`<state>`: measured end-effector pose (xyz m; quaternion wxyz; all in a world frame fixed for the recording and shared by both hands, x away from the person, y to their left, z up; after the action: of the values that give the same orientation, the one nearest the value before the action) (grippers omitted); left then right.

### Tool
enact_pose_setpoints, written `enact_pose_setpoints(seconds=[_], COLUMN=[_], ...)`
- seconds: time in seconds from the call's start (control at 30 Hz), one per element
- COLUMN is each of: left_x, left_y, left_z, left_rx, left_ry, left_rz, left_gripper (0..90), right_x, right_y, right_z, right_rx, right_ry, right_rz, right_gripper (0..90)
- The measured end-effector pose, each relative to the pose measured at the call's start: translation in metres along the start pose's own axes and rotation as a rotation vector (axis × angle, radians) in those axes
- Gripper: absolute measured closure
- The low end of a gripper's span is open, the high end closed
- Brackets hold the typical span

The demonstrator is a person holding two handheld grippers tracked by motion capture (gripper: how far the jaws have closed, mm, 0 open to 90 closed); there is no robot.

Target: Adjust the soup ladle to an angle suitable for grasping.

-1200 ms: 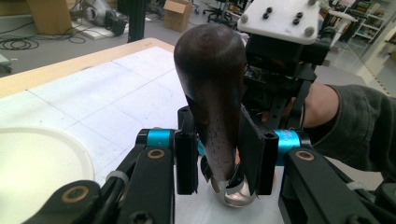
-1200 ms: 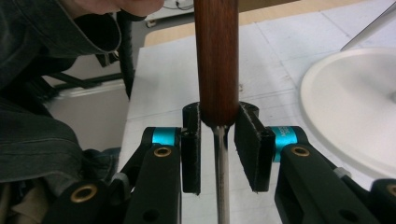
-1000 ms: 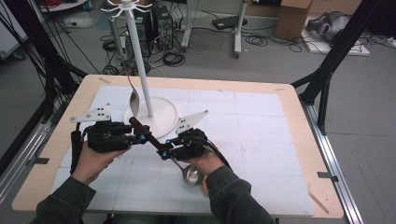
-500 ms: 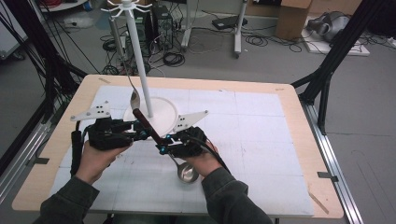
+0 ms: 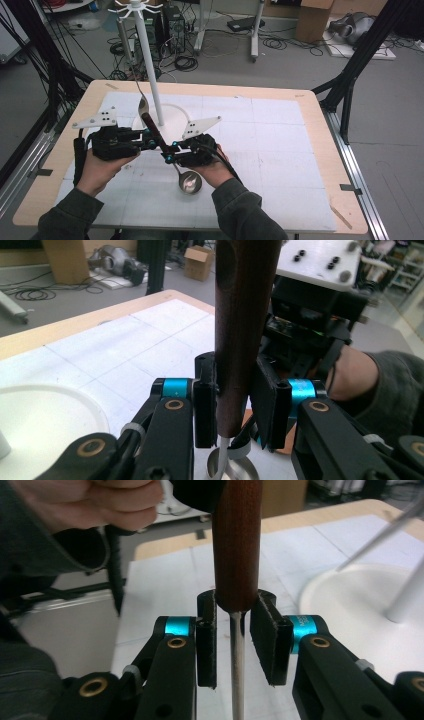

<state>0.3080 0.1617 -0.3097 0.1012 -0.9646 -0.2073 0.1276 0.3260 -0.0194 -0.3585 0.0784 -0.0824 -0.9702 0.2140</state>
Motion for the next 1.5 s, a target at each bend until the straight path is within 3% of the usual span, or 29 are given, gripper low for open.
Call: enact_pose_setpoints(seconds=[0.07, 0.23, 0.33, 0.47, 0.83, 0.97, 1.27, 1.5], left_x=[-0.001, 0.002, 0.003, 0.003, 0.000, 0.000, 0.003, 0.006], left_y=[-0.002, -0.006, -0.006, -0.005, -0.001, -0.001, -0.010, -0.015], left_z=[-0.004, -0.007, -0.006, -0.006, -0.006, -0.006, -0.010, -0.015], left_rx=[0.006, 0.003, 0.011, 0.009, 0.009, 0.006, -0.026, -0.029], left_ry=[0.021, 0.024, 0.031, 0.031, 0.031, 0.034, 0.034, 0.047], left_rz=[0.016, 0.040, 0.035, 0.032, -0.015, -0.011, 0.000, -0.008], left_gripper=[72.8, 72.9, 72.9, 72.9, 70.3, 72.7, 73.1, 73.1], right_x=[-0.002, -0.004, -0.002, -0.002, 0.001, 0.002, -0.002, -0.011], right_y=[0.000, 0.002, 0.006, 0.008, 0.010, 0.010, -0.008, -0.027], right_z=[0.001, 0.000, 0.000, -0.001, -0.002, -0.002, 0.002, 0.013], right_rx=[-0.010, -0.057, -0.057, -0.064, -0.056, -0.055, -0.033, -0.013], right_ry=[0.005, 0.036, 0.014, 0.014, -0.001, -0.004, -0.006, 0.016], right_rz=[-0.034, -0.115, -0.139, -0.136, -0.081, -0.080, -0.022, 0.045], right_gripper=[69.2, 70.8, 81.2, 80.8, 81.6, 81.1, 58.7, 48.3])
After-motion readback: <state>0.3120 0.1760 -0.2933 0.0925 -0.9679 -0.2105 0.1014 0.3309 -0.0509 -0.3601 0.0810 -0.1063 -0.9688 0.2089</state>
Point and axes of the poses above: each handheld gripper's, and its own axes: y roughly forward along the jaws, z roughly out of its underside, x roughly to its left, the point moved 4 cm from there along y, roughly forward along the jaws
